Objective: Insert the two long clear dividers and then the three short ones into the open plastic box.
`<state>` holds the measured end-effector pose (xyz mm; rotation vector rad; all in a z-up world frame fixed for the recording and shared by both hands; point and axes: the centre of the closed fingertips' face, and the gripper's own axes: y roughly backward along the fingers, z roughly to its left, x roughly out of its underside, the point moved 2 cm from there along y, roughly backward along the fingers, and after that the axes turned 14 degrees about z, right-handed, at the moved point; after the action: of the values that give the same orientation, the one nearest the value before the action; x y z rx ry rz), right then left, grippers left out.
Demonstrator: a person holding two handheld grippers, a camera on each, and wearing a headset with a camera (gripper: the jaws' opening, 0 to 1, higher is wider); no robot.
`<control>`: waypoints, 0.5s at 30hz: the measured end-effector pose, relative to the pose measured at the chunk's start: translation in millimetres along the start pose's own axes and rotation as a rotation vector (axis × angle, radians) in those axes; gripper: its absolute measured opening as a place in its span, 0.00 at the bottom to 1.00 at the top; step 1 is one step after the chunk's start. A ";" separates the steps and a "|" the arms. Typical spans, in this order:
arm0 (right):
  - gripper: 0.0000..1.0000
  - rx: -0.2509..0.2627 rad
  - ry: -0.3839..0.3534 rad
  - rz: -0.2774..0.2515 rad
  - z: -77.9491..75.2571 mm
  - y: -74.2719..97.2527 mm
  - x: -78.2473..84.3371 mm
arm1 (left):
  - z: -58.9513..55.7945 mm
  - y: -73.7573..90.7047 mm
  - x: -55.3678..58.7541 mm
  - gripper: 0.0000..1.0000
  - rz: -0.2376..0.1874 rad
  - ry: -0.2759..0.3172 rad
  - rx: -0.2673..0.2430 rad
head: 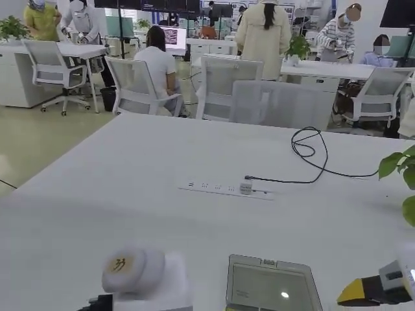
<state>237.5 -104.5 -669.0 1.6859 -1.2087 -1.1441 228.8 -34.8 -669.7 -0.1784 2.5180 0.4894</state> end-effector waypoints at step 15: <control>0.33 -0.003 0.020 -0.046 11.4 9.1 -29.4 | -9.7 -16.6 9.3 0.22 0.049 0.090 0.061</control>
<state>219.6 -79.6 -657.4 1.7270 -1.1602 -1.1534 220.0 -54.1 -672.4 -0.1184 2.6268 0.4318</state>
